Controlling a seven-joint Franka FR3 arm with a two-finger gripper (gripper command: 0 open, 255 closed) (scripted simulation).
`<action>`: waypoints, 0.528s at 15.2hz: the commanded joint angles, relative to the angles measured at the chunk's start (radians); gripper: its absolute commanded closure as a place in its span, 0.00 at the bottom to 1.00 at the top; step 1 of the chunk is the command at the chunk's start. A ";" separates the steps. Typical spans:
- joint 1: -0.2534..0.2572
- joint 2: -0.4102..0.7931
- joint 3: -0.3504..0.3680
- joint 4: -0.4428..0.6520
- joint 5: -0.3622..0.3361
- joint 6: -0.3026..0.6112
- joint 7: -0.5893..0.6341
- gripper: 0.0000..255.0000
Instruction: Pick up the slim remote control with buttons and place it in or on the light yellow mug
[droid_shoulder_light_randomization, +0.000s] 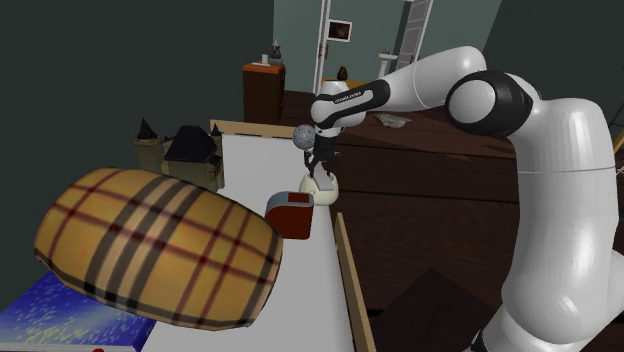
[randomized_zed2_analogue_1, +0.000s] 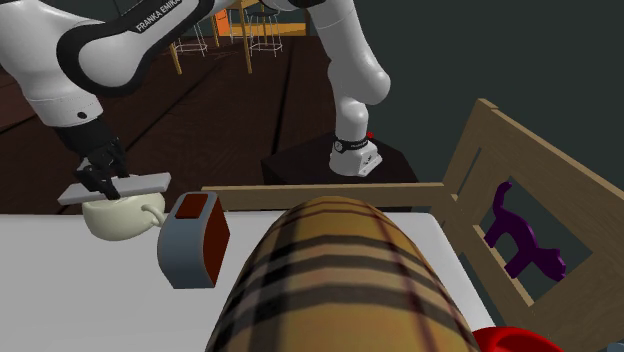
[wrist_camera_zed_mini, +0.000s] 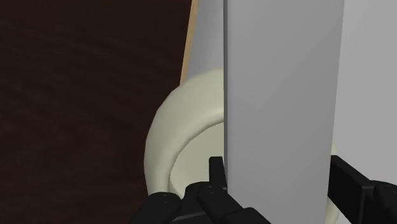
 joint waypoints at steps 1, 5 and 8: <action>0.000 0.002 0.000 -0.003 0.000 0.002 0.000 1.00; 0.000 0.004 0.000 -0.003 0.000 0.003 0.000 0.00; 0.000 0.002 0.000 -0.003 0.000 0.002 0.000 0.00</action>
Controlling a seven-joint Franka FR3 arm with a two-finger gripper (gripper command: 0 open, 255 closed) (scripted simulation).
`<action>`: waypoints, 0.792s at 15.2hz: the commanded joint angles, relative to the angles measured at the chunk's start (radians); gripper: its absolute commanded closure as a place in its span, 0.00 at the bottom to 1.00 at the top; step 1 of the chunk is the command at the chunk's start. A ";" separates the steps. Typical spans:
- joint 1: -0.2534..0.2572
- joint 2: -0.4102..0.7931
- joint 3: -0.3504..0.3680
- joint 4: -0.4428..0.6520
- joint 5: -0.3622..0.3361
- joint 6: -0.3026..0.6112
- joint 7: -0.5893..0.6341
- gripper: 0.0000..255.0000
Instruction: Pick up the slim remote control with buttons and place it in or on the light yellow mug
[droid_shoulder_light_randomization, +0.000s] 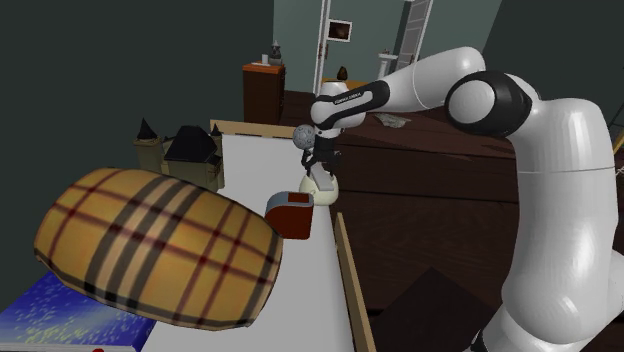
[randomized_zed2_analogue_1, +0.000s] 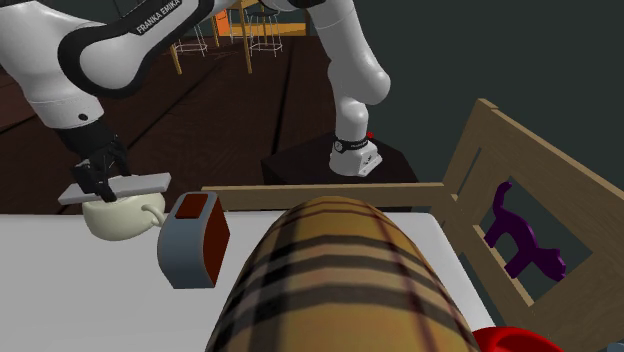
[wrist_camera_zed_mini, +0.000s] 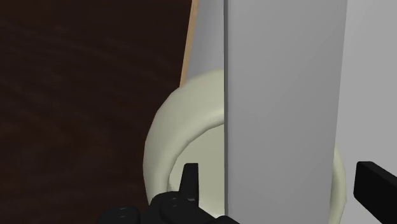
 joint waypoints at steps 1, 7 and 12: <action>-0.001 -0.012 0.001 0.017 0.002 -0.029 -0.001 0.00; -0.002 -0.038 0.004 0.073 0.007 -0.110 -0.005 0.00; -0.002 -0.038 0.004 0.073 0.007 -0.110 -0.005 0.00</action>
